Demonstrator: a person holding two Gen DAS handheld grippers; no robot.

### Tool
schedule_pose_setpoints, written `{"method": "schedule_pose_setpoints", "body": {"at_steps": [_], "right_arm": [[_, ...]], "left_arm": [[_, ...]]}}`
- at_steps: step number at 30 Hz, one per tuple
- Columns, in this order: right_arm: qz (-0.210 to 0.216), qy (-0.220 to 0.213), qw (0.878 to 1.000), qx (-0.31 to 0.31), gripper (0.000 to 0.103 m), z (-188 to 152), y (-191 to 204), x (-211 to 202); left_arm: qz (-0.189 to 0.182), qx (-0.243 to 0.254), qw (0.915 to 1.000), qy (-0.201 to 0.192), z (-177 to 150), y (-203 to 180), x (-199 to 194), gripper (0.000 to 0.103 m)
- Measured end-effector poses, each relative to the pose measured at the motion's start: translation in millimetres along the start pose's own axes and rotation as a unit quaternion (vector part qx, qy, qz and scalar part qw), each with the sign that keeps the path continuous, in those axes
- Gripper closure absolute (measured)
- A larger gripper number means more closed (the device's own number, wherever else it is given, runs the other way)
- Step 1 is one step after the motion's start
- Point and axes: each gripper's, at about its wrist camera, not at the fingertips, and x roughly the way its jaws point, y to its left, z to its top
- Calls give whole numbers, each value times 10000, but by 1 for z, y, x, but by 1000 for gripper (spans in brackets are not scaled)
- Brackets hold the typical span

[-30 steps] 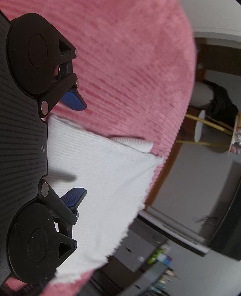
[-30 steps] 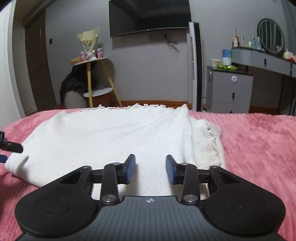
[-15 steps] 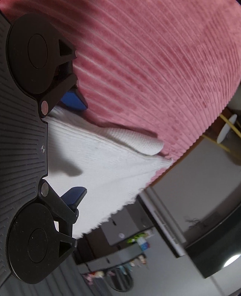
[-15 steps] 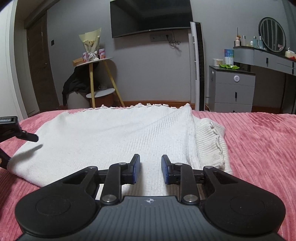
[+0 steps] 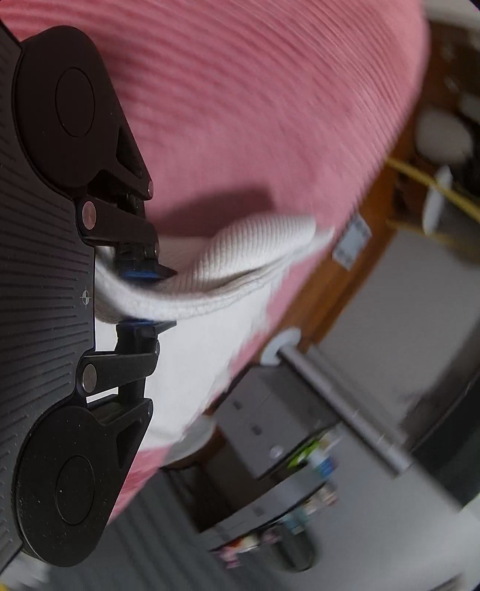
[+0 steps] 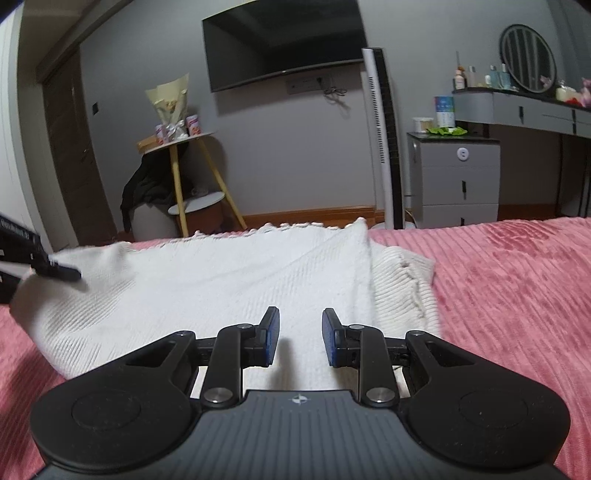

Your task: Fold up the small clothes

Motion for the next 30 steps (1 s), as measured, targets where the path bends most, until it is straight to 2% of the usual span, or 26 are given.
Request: {"method": "schedule_pose_setpoints", "body": {"at_steps": [4, 6, 10, 12, 14, 16, 18, 20, 22, 26, 28, 30], "right_arm": [[-12, -8, 9999, 126, 79, 2, -5, -1], [-26, -23, 9999, 146, 79, 2, -7, -1], [-27, 35, 9997, 259, 79, 0, -16, 1], [4, 125, 9993, 350, 79, -2, -21, 5], [53, 186, 9989, 420, 79, -3, -26, 7], [64, 195, 9989, 429, 79, -4, -27, 8], [81, 190, 9987, 472, 79, -3, -28, 8], [91, 194, 9987, 467, 79, -3, -27, 8], [73, 214, 9991, 362, 79, -3, -23, 8], [26, 284, 9995, 123, 78, -4, -15, 8], [-14, 347, 9994, 18, 78, -3, -12, 7], [30, 465, 9989, 102, 78, 0, -12, 6]], "left_arm": [[-229, 777, 9966, 128, -12, -64, 17, 80], [-321, 1014, 9939, 300, -25, -83, 35, 79], [-181, 1201, 9899, 738, -56, -96, 75, 74], [-77, 1294, 9890, 718, -64, -97, 81, 70], [-164, 1292, 9895, 627, -65, -102, 67, 60], [-431, 1275, 9903, 341, -69, -101, 42, 42], [-349, 1341, 9903, -51, -78, -93, 15, 32], [47, 1451, 9889, -324, -88, -81, 1, 30], [391, 1345, 9894, -395, -97, -66, -2, 30], [480, 668, 9963, -246, -116, -32, -2, 29], [577, 568, 9965, -230, -122, -24, 0, 26], [679, 666, 9952, -226, -122, -21, 1, 26]]}}
